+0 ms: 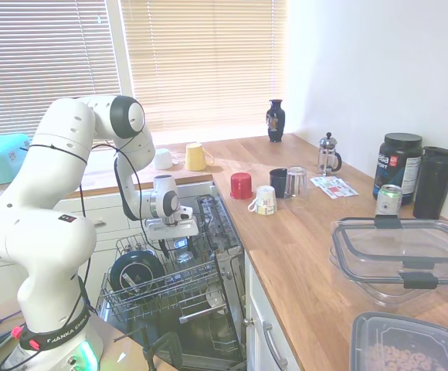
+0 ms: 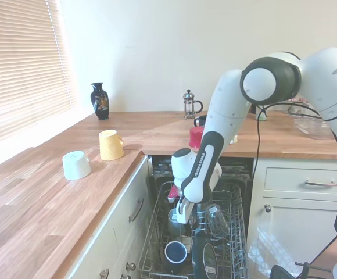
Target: Unload the gray mug from the dishwasher
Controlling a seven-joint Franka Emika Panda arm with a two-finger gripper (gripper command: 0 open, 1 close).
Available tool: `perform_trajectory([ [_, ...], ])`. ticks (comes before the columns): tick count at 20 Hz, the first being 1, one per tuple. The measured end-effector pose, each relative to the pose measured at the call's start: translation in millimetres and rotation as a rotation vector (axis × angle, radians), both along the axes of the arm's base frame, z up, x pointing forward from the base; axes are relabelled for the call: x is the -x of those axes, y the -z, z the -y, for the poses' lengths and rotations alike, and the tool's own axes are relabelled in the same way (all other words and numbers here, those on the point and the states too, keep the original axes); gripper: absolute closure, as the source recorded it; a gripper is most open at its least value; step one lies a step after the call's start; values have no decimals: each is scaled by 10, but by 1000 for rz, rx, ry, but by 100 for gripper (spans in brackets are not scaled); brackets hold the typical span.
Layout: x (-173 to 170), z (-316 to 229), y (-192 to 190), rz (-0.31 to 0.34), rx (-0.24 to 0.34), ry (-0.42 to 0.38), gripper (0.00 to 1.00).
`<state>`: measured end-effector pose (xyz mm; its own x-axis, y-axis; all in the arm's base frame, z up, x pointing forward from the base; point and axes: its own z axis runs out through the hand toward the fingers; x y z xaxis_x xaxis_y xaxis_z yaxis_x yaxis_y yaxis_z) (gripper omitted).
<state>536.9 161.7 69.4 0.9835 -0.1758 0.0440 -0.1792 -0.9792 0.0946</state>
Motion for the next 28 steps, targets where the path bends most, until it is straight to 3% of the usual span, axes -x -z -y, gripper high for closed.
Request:
perform_trajectory([
  [13, -179, -65, 320, -2, 3, -10, 0],
  [14, -193, -66, 317, 2, 4, -7, 100],
  [28, -210, -4, 352, 13, 24, -14, 100],
])
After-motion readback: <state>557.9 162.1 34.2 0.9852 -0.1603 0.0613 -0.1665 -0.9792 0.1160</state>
